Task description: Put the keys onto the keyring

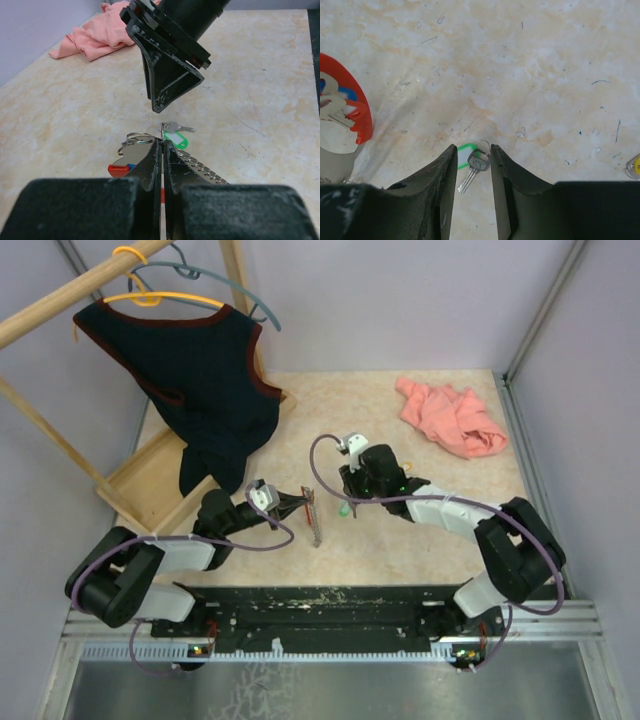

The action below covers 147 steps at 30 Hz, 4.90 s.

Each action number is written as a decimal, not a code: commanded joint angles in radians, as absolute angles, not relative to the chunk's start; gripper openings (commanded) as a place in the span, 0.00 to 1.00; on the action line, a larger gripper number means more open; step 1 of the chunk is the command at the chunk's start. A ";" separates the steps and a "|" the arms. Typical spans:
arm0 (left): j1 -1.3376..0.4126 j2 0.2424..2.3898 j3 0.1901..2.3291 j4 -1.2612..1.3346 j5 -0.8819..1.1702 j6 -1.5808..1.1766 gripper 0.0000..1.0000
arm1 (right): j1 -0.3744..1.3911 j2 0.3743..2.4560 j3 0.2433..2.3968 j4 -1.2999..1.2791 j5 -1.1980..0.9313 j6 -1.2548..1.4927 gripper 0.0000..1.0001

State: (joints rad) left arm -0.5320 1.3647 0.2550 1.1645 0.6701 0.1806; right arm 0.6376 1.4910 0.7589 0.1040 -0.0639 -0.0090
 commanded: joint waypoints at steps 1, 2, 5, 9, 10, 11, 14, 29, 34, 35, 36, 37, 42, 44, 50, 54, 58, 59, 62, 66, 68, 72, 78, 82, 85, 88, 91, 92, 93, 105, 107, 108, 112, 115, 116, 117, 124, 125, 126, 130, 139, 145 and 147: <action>-0.528 1.345 0.247 1.204 0.670 0.186 0.00 | 0.642 1.496 0.898 -0.167 -0.014 0.068 0.34; -0.528 1.344 0.247 1.203 0.669 0.186 0.00 | 0.636 1.510 0.925 -0.205 -0.010 0.084 0.34; -0.528 1.347 0.248 1.203 0.671 0.185 0.00 | 0.608 1.557 0.988 -0.287 -0.047 0.130 0.34; -0.528 1.346 0.249 1.203 0.673 0.185 0.00 | 0.566 1.638 1.074 -0.362 -0.179 0.137 0.34; -0.528 1.346 0.249 1.203 0.675 0.185 0.00 | 0.553 1.677 1.096 -0.379 -0.207 0.137 0.35; -0.528 1.344 0.249 1.202 0.673 0.184 0.00 | 0.540 1.708 1.120 -0.403 -0.222 0.137 0.35; -0.529 1.341 0.248 1.198 0.672 0.187 0.00 | 0.511 1.780 1.183 -0.452 -0.278 0.128 0.35; -0.528 1.348 0.255 1.193 0.676 0.189 0.00 | 0.480 1.950 1.341 -0.578 -0.377 0.073 0.32; -0.528 1.352 0.256 1.195 0.681 0.186 0.00 | 0.480 1.957 1.338 -0.576 -0.401 0.063 0.26; -0.528 1.352 0.256 1.195 0.680 0.186 0.00 | 0.480 1.957 1.336 -0.573 -0.401 0.064 0.26; -0.529 1.350 0.255 1.195 0.680 0.186 0.00 | 0.480 1.955 1.332 -0.569 -0.402 0.064 0.25; -0.528 1.350 0.255 1.195 0.680 0.186 0.00 | 0.480 1.956 1.331 -0.566 -0.405 0.065 0.24; -0.528 1.354 0.257 1.195 0.682 0.186 0.00 | 0.480 1.946 1.332 -0.561 -0.410 0.062 0.21; -0.527 1.357 0.258 1.197 0.683 0.185 0.00 | 0.480 1.948 1.336 -0.564 -0.407 0.060 0.20; -0.528 1.357 0.258 1.197 0.683 0.184 0.00 | 0.480 1.963 1.349 -0.576 -0.398 0.054 0.17; -0.528 1.360 0.260 1.197 0.686 0.185 0.00 | 0.482 1.969 1.352 -0.572 -0.402 0.053 0.12; -0.529 1.360 0.261 1.195 0.687 0.184 0.00 | 0.482 1.963 1.354 -0.573 -0.408 0.048 0.05; -0.529 1.359 0.261 1.194 0.688 0.186 0.00 | 0.482 1.957 1.353 -0.571 -0.411 0.045 0.03; -0.528 1.356 0.261 1.190 0.689 0.186 0.00 | 0.485 1.918 1.330 -0.544 -0.416 0.033 0.00; -0.528 1.353 0.264 1.180 0.694 0.189 0.00 | 0.496 1.824 1.262 -0.462 -0.404 -0.007 0.00; -0.528 1.349 0.265 1.177 0.695 0.189 0.00 | 0.505 1.753 1.211 -0.396 -0.402 -0.040 0.00; -0.528 1.339 0.266 1.169 0.704 0.189 0.00 | 0.514 1.614 1.107 -0.267 -0.430 -0.098 0.00; -0.528 1.334 0.275 1.158 0.716 0.179 0.00 | 0.518 1.447 0.934 -0.057 -0.535 -0.241 0.00; -0.527 1.320 0.275 1.144 0.727 0.184 0.00 | 0.518 1.350 0.806 0.127 -0.626 -0.335 0.00; -0.527 1.315 0.272 1.140 0.736 0.189 0.00 | 0.520 1.286 0.720 0.260 -0.691 -0.402 0.00; -0.528 1.317 0.272 1.138 0.753 0.193 0.00 | 0.521 1.248 0.647 0.379 -0.785 -0.478 0.00; -0.527 1.326 0.279 1.124 0.771 0.205 0.00 | 0.530 1.229 0.605 0.450 -0.829 -0.531 0.00; -0.528 1.327 0.281 1.119 0.778 0.211 0.00 | 0.533 1.226 0.602 0.458 -0.836 -0.542 0.00; -0.527 1.328 0.281 1.117 0.786 0.216 0.00 | 0.537 1.226 0.603 0.455 -0.844 -0.558 0.00; -0.528 1.334 0.307 1.067 0.866 0.303 0.00 | 0.620 1.200 0.581 0.427 -0.818 -0.739 0.00; -0.528 1.343 0.311 1.065 0.883 0.331 0.00 | 0.625 1.196 0.569 0.447 -0.817 -0.740 0.00; -0.528 1.347 0.313 1.066 0.887 0.340 0.00 | 0.628 1.193 0.567 0.449 -0.822 -0.745 0.00; -0.528 1.357 0.316 1.072 0.898 0.357 0.00 | 0.641 1.189 0.552 0.452 -0.836 -0.766 0.00; -0.528 1.365 0.310 1.103 0.905 0.359 0.00 | 0.648 1.197 0.542 0.472 -0.837 -0.772 0.00; -0.528 1.368 0.309 1.118 0.909 0.359 0.00 | 0.650 1.200 0.543 0.479 -0.841 -0.772 0.00; -0.528 1.371 0.306 1.129 0.913 0.359 0.00 | 0.654 1.204 0.544 0.484 -0.843 -0.771 0.00; -0.528 1.388 0.294 1.177 0.929 0.415 0.00 | 0.667 1.206 0.548 0.499 -0.839 -0.782 0.00; -0.528 1.390 0.292 1.181 0.928 0.422 0.00 | 0.667 1.206 0.552 0.487 -0.847 -0.789 0.00; -0.528 1.390 0.289 1.188 0.929 0.428 0.00 | 0.666 1.207 0.555 0.476 -0.852 -0.797 0.00; -0.529 1.386 0.274 1.216 0.920 0.455 0.00 | 0.669 1.207 0.553 0.475 -0.846 -0.810 0.00; -0.543 1.381 0.273 1.186 0.898 0.501 0.00 | 0.679 1.211 0.562 0.467 -0.856 -0.820 0.00; -0.549 1.384 0.272 1.182 0.892 0.516 0.00 | 0.688 1.224 0.573 0.432 -0.842 -0.859 0.00; -0.549 1.385 0.273 1.179 0.892 0.517 0.00 | 0.694 1.227 0.572 0.430 -0.828 -0.868 0.00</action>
State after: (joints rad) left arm -0.5438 1.3857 0.2779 1.1522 0.8894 0.4896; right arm 0.6750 1.2209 0.5369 0.4191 -0.8162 -0.8307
